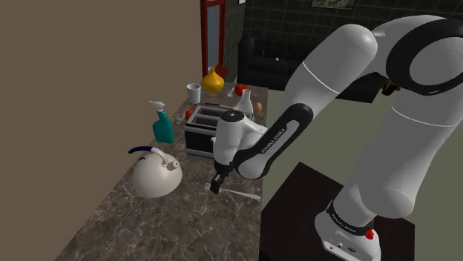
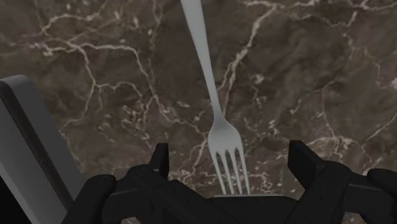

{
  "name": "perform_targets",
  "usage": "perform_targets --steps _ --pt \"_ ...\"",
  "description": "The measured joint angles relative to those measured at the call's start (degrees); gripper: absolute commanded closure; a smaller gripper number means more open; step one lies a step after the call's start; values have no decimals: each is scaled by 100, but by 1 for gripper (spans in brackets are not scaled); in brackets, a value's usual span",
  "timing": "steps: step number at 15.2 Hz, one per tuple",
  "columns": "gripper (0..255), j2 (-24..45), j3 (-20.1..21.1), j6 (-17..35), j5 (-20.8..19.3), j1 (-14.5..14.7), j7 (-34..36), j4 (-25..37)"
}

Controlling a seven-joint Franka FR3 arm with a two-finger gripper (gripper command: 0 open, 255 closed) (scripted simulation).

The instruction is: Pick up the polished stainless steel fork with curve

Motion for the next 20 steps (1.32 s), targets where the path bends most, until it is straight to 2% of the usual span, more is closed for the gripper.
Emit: perform_targets --steps 6,7,17,20 --pt "0 565 -156 494 -401 102 293 49" --pt "255 603 -171 522 -426 110 309 58" --pt "255 585 -220 524 -459 104 343 56" --pt "255 440 -117 390 -316 68 228 40"
